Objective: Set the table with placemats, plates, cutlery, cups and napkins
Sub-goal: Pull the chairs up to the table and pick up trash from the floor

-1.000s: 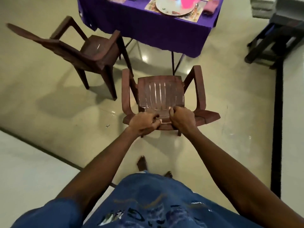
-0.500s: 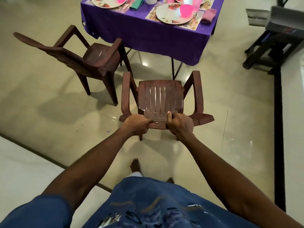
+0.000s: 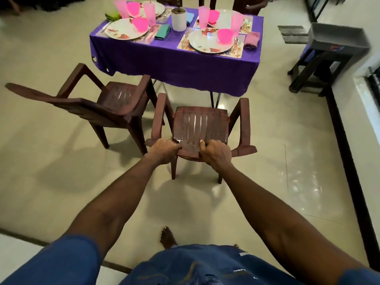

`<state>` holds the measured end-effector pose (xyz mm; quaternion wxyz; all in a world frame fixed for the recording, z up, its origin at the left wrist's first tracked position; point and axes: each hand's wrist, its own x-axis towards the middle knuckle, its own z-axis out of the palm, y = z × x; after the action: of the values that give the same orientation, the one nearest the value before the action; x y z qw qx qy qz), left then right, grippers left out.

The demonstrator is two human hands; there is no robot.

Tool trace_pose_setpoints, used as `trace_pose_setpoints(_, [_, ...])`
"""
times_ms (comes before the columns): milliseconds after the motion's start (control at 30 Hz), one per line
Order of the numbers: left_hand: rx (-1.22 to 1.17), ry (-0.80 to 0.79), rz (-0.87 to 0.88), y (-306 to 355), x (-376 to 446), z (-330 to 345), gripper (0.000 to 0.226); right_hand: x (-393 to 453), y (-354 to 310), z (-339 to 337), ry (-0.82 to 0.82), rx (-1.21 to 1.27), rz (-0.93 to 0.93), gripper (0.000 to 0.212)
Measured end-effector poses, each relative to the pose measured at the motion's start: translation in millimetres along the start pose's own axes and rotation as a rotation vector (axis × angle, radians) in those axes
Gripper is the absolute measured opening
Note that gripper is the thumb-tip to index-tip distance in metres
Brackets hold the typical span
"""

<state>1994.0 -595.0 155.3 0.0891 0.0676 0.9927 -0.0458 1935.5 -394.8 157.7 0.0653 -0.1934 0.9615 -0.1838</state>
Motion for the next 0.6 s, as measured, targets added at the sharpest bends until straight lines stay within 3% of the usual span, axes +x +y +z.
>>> trace_pose_setpoints(233, [-0.032,-0.021,0.004,-80.5,19.1,1.3,0.019,44.2,-61.3,22.8,-0.005,-0.041,0.057,0.053])
trace_pose_setpoints(600, [-0.051,-0.028,-0.021,-146.5,68.5,3.3,0.009,108.6,-98.4,33.9,0.017,-0.034,0.082,0.042])
